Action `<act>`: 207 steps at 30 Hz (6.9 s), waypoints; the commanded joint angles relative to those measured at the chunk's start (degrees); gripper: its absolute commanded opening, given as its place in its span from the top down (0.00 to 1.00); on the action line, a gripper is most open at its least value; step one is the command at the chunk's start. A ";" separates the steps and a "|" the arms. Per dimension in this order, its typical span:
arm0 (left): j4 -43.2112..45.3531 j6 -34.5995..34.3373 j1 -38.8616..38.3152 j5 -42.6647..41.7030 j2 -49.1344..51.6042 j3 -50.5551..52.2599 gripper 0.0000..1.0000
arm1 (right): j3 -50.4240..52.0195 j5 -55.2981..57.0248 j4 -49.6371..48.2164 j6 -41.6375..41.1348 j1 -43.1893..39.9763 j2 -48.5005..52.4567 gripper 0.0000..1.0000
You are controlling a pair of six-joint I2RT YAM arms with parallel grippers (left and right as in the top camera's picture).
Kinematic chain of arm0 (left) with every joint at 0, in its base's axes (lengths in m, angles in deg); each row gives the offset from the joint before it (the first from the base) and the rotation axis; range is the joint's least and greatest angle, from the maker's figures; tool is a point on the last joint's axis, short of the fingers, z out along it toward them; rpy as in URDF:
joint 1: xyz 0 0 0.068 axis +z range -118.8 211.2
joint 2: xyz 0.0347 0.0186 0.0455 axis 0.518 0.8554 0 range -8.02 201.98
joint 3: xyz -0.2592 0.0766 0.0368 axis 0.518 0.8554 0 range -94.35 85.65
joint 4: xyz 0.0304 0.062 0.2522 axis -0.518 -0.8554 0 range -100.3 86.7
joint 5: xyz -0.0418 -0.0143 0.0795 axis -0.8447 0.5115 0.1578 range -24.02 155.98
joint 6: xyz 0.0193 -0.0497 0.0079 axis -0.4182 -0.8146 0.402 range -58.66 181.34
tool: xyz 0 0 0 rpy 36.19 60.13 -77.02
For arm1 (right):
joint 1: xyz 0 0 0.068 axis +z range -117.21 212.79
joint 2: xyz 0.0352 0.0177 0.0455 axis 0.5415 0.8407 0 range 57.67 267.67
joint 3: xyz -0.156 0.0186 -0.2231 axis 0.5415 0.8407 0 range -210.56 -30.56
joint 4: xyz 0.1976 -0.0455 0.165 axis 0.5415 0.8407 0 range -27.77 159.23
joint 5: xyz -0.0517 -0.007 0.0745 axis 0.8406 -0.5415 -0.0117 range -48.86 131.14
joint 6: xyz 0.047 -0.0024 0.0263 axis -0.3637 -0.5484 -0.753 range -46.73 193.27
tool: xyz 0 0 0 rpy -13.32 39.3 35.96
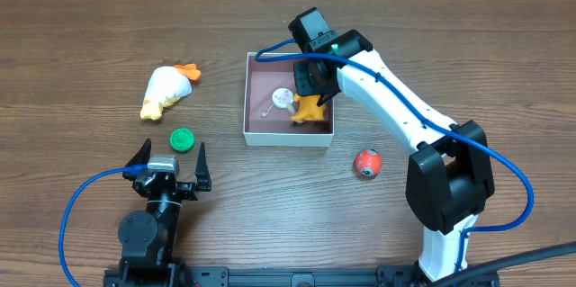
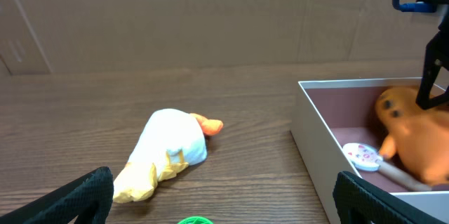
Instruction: Pack container
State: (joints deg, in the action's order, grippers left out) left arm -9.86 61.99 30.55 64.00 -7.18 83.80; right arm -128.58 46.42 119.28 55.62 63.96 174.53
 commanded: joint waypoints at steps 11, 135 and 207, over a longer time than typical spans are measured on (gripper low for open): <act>0.15 1.11 0.42 -0.83 -0.59 0.48 0.00 | -3.93 -0.85 2.75 -0.42 0.35 -3.23 0.53; 0.17 1.11 0.42 -0.83 -0.59 0.48 0.00 | 25.92 8.90 14.73 -16.00 -7.32 -37.13 0.37; 0.15 1.11 0.42 -0.83 -0.59 0.48 0.00 | 5.01 -9.92 7.96 3.91 -5.68 -24.41 0.96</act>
State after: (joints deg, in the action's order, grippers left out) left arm -9.86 61.99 30.55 64.00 -7.18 83.80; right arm -122.37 38.27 128.42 57.50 54.19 150.59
